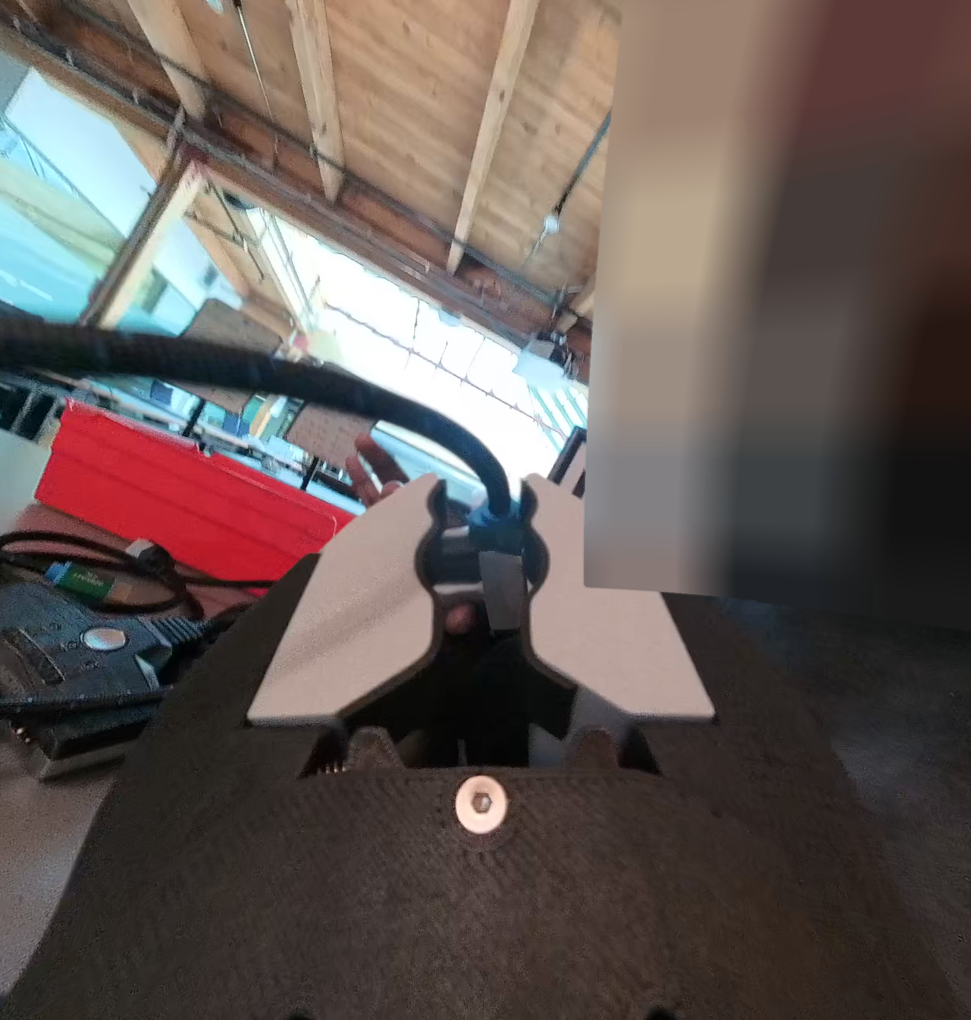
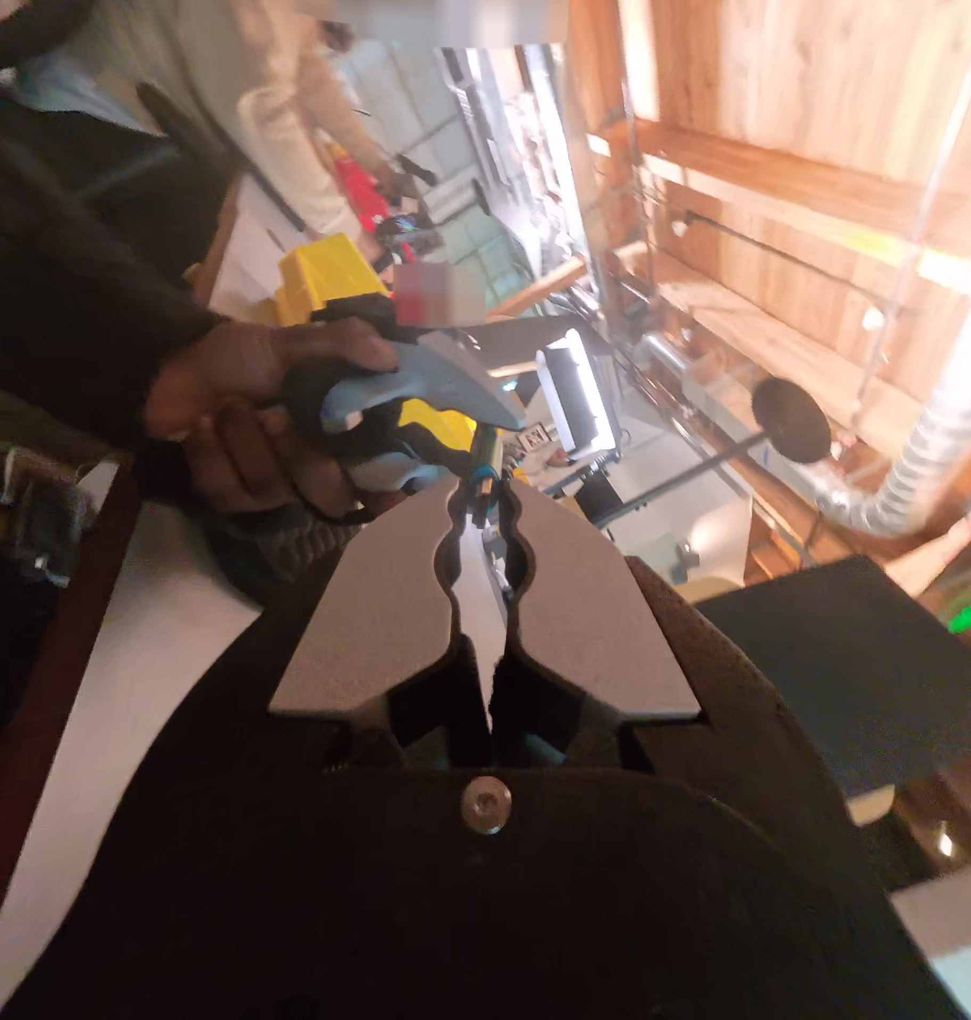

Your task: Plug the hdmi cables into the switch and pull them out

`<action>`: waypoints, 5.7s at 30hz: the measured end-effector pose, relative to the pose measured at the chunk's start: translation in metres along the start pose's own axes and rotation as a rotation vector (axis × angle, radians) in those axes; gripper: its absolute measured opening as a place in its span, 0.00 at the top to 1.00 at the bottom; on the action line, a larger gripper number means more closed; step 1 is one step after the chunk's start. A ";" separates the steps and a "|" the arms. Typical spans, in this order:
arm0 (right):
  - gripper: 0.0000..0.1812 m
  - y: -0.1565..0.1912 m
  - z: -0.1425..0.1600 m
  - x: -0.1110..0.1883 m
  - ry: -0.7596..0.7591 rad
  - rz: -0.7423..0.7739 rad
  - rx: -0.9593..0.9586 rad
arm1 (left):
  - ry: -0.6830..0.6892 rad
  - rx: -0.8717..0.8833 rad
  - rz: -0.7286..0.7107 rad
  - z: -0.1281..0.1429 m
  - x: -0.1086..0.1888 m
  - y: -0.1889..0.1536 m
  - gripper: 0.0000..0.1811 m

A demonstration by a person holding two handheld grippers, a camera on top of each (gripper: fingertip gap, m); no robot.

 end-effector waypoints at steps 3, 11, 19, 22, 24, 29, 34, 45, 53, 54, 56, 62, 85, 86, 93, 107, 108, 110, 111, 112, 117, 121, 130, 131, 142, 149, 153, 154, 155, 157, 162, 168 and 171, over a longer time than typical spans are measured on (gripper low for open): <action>0.94 0.002 -0.001 0.004 0.004 -0.095 0.175 | 0.108 -0.005 0.004 0.004 0.000 -0.004 0.82; 0.94 -0.001 -0.001 0.006 0.011 -0.216 0.404 | 0.318 -0.093 -0.034 0.014 0.002 -0.010 0.79; 0.94 0.001 -0.001 0.003 -0.047 -0.262 0.346 | 0.370 -0.103 -0.030 0.020 0.003 -0.010 0.87; 0.94 0.000 0.001 0.001 -0.044 -0.263 0.360 | 0.355 -0.101 -0.040 0.019 0.003 -0.009 0.88; 0.94 0.000 0.003 0.000 -0.030 -0.255 0.365 | 0.346 -0.116 -0.060 0.019 0.003 -0.007 0.88; 0.94 0.002 0.007 0.000 0.004 -0.225 0.359 | 0.318 -0.140 -0.101 0.020 0.004 -0.004 0.89; 0.92 0.002 0.004 0.000 -0.050 -0.191 0.372 | 0.315 -0.135 -0.101 0.019 0.003 -0.003 0.89; 0.94 0.003 0.008 -0.005 0.053 -0.152 0.429 | 0.259 -0.155 -0.160 0.019 -0.001 0.001 0.88; 0.93 0.005 0.008 -0.002 0.018 -0.163 0.488 | 0.288 -0.170 -0.166 0.021 -0.002 0.001 0.88; 0.94 0.005 0.008 -0.002 0.016 -0.164 0.488 | 0.288 -0.166 -0.163 0.022 -0.002 0.001 0.88; 0.94 0.006 0.008 -0.001 0.022 -0.151 0.508 | 0.287 -0.169 -0.161 0.023 -0.002 0.001 0.88; 0.93 0.004 0.009 -0.002 0.037 -0.125 0.530 | 0.275 -0.192 -0.182 0.021 -0.003 0.002 0.88; 0.94 0.005 0.011 0.001 0.043 -0.103 0.460 | 0.285 -0.184 -0.188 0.023 -0.001 0.001 0.89; 0.94 0.006 0.011 0.001 0.038 -0.113 0.460 | 0.285 -0.181 -0.187 0.023 -0.001 0.001 0.88; 0.94 0.005 0.011 -0.002 0.022 -0.110 0.461 | 0.265 -0.172 -0.178 0.021 -0.004 0.001 0.88; 0.86 -0.056 0.039 0.032 0.060 -0.054 -0.341 | 0.040 -0.603 -0.347 -0.024 0.015 -0.005 0.88; 0.85 -0.059 0.048 0.038 0.093 -0.068 -0.441 | 0.019 -0.642 -0.380 -0.026 0.019 -0.004 0.88; 0.79 -0.059 0.064 0.047 0.155 -0.105 -0.639 | 0.005 -0.671 -0.418 -0.026 0.024 0.000 0.88; 0.75 -0.055 0.072 0.052 0.190 -0.147 -0.740 | 0.013 -0.674 -0.425 -0.024 0.026 0.003 0.88; 0.71 -0.050 0.080 0.056 0.240 -0.184 -0.839 | 0.019 -0.673 -0.428 -0.022 0.026 0.004 0.88; 0.65 -0.028 0.124 0.071 0.605 -0.302 -1.115 | 0.043 -0.639 -0.420 -0.021 0.025 0.008 0.88; 0.61 -0.004 0.141 0.059 0.810 -0.447 -1.139 | 0.035 -0.612 -0.426 -0.022 0.027 0.011 0.88; 0.64 0.021 0.172 0.033 1.161 -0.543 -0.880 | 0.050 -0.581 -0.433 -0.021 0.028 0.015 0.89; 0.64 0.021 0.171 0.032 1.188 -0.556 -0.864 | 0.052 -0.576 -0.433 -0.021 0.028 0.015 0.89; 0.77 0.012 0.163 0.027 0.902 -0.611 -0.986 | 0.048 -0.557 -0.425 -0.022 0.029 0.016 0.88; 0.77 -0.014 0.108 0.061 0.539 -0.649 -1.029 | 0.217 -0.541 -0.279 0.000 0.016 0.006 0.88; 0.77 0.001 0.089 0.068 0.448 -0.745 -0.973 | 0.361 -0.536 -0.172 0.028 0.004 -0.001 0.88; 0.77 0.003 0.087 0.069 0.442 -0.757 -0.956 | 0.386 -0.538 -0.157 0.033 0.001 -0.002 0.88; 0.77 0.004 0.086 0.069 0.440 -0.765 -0.941 | 0.407 -0.536 -0.147 0.037 0.000 -0.002 0.88; 0.77 0.005 0.082 0.068 0.431 -0.776 -0.932 | 0.440 -0.533 -0.143 0.043 -0.002 -0.001 0.88; 0.77 0.003 0.077 0.065 0.399 -0.786 -0.914 | 0.450 -0.530 -0.144 0.046 -0.005 0.000 0.88; 0.76 0.009 0.116 0.078 0.707 -0.793 -0.735 | 0.373 -0.500 -0.149 0.036 -0.003 -0.001 0.88; 0.76 0.021 0.129 0.081 0.809 -0.827 -0.714 | 0.320 -0.491 -0.171 0.031 -0.003 0.000 0.88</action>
Point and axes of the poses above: each gripper's, where its closed fingertips meet, x back along the fingers, z out of its underside, y = z × x across the jaws, the point moved 4 cm from there along x, back along the fingers, and after that the axes turned 1 degree about y, right-handed, at the moved point
